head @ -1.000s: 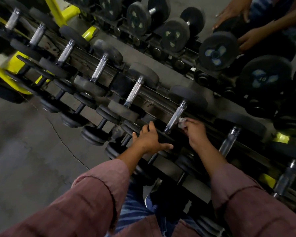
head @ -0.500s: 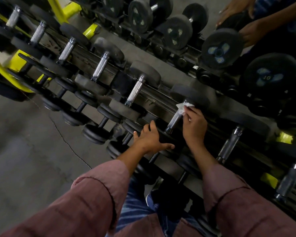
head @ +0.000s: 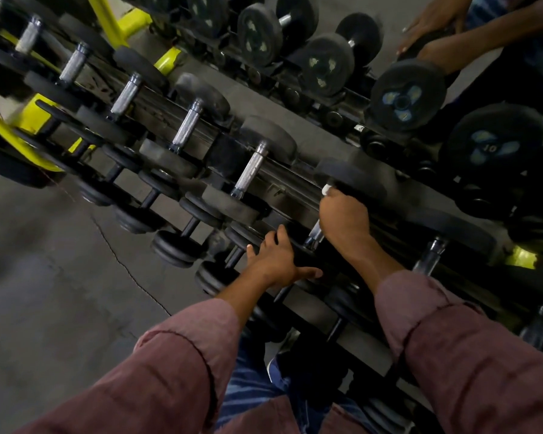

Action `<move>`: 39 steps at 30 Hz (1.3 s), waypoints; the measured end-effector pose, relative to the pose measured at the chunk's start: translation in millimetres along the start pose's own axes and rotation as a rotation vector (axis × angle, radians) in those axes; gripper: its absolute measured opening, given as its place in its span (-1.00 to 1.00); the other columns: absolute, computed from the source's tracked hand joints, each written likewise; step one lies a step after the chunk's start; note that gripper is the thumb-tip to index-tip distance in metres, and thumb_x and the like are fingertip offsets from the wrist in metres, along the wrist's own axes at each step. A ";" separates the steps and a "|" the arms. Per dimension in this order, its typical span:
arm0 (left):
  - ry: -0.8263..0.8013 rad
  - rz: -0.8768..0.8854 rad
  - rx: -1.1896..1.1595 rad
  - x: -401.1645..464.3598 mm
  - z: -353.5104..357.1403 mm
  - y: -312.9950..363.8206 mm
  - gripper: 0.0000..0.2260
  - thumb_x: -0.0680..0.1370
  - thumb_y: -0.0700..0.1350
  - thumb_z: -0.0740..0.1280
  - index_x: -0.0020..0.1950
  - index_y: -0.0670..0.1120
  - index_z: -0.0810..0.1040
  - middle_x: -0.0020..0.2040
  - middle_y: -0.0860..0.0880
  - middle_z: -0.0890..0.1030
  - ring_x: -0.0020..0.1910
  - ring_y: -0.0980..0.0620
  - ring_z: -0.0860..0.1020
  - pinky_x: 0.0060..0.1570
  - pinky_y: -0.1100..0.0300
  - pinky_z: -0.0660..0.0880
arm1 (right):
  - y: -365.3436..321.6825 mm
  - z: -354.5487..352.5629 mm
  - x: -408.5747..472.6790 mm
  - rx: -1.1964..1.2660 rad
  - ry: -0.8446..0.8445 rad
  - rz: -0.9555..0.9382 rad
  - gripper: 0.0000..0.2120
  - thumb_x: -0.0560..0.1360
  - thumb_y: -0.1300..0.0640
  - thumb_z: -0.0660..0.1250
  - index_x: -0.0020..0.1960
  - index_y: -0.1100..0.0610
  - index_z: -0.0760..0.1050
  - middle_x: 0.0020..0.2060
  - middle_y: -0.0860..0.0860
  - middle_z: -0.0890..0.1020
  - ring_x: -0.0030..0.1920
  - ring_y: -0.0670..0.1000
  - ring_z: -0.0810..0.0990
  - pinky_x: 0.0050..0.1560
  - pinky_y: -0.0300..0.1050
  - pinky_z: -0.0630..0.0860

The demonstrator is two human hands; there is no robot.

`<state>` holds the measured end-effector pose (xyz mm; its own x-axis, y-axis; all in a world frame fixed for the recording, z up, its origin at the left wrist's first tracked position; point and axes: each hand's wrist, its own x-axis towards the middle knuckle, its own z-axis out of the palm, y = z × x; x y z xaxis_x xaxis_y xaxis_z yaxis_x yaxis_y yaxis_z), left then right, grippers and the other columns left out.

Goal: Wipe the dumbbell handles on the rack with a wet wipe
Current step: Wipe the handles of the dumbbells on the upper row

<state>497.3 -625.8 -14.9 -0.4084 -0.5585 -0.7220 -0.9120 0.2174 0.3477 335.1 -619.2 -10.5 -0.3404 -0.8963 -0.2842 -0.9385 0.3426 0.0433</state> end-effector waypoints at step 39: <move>-0.004 0.003 0.044 5.7 0.7 -2.4 0.23 0.36 0.47 0.41 0.64 -0.10 -0.28 0.66 -0.20 -0.05 0.64 -0.17 0.00 0.56 -0.30 -0.10 | 33.6 65.1 -17.7 1.492 -0.024 0.596 -0.88 0.51 0.23 0.30 -0.13 0.15 0.61 -0.24 0.09 0.64 -0.25 -0.01 0.56 -0.21 -0.13 0.46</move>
<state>497.1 -628.9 -20.3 -0.4109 -0.5549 -0.7233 -0.9117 0.2542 0.3229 313.4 -573.5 -66.4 -0.6040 -0.5419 -0.5844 0.2184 0.5926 -0.7753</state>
